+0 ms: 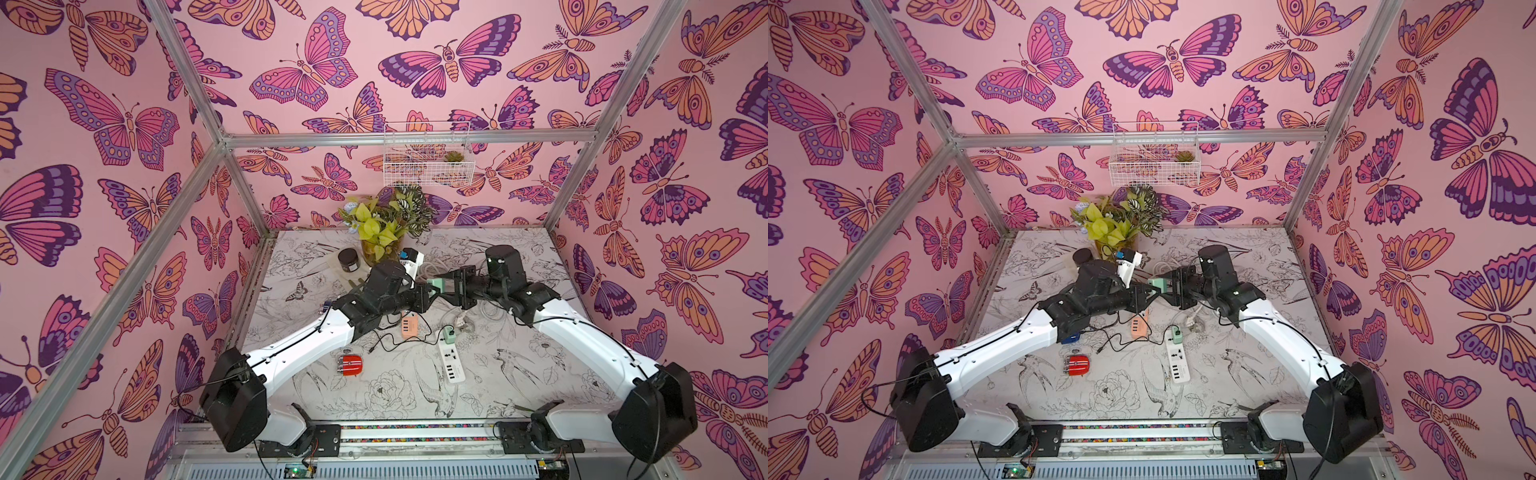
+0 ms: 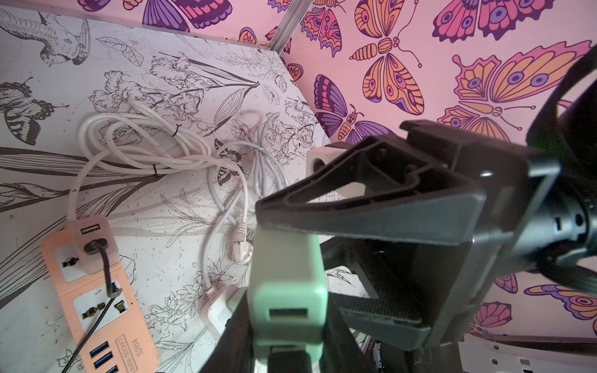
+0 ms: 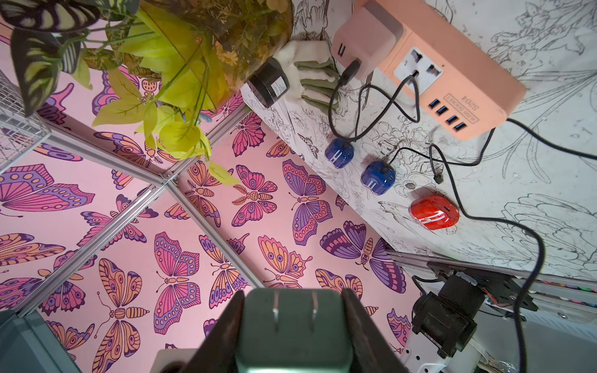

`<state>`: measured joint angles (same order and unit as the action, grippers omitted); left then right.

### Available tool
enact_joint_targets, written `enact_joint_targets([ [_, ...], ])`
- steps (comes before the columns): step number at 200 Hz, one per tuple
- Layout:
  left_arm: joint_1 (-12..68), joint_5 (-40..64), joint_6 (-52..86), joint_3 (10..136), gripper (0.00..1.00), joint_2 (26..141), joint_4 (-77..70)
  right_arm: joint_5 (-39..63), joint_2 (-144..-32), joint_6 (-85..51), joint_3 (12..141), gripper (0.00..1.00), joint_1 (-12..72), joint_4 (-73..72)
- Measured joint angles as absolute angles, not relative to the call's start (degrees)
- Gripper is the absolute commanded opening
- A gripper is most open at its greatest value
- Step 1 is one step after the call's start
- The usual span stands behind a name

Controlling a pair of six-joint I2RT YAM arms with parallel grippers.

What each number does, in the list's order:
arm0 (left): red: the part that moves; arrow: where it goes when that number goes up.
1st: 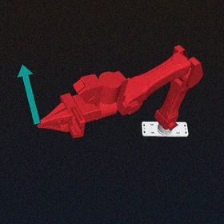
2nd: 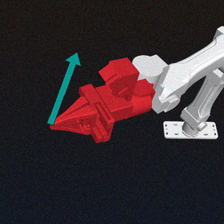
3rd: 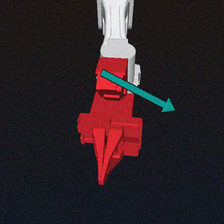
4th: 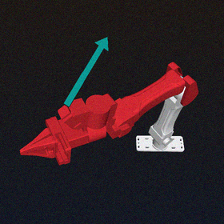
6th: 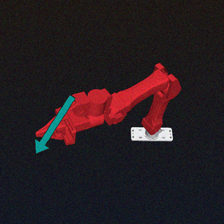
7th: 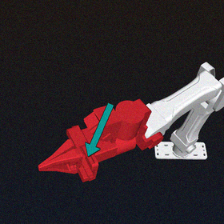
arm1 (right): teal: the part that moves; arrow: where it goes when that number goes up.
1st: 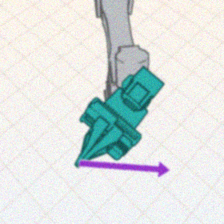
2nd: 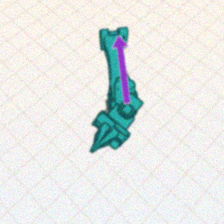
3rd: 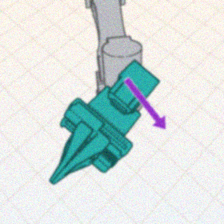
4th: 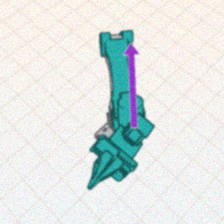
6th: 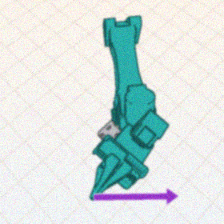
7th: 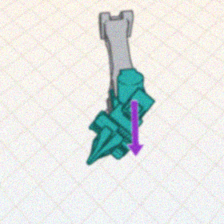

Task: Charge the electric shaver
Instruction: Insert the plug into the socket.

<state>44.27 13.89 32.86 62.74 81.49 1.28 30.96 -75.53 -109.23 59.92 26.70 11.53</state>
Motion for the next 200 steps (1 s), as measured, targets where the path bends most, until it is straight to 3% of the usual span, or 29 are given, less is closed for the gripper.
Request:
enact_joint_targets([
  [14, 44.4, 14.1, 33.4, 62.7, 0.0, 81.5, 1.3, 31.1, -75.2, -107.7, 59.9, 0.55, 26.1, 12.7],
  [30, 44.6, 13.5, 34.4, 62.6, 0.0, 81.0, 2.3, 30.4, -73.1, -102.7, 60.0, 0.64, 24.2, 18.8],
  [83, 43.4, 11.8, 38.0, 62.2, 0.0, 74.7, 13.5, 21.7, -61.9, -92.2, 46.3, 0.5, 16.6, 37.0],
  [117, 43.4, 15.5, 39.7, 60.4, 0.0, 70.3, 21.8, 20.6, -69.1, -93.1, 36.6, 0.5, 17.6, 37.8],
  [200, 43.9, 20.8, 39.9, 56.7, 0.0, 70.1, 32.4, 20.2, -85.3, -101.2, 40.0, 0.49, 30.0, 23.2],
])
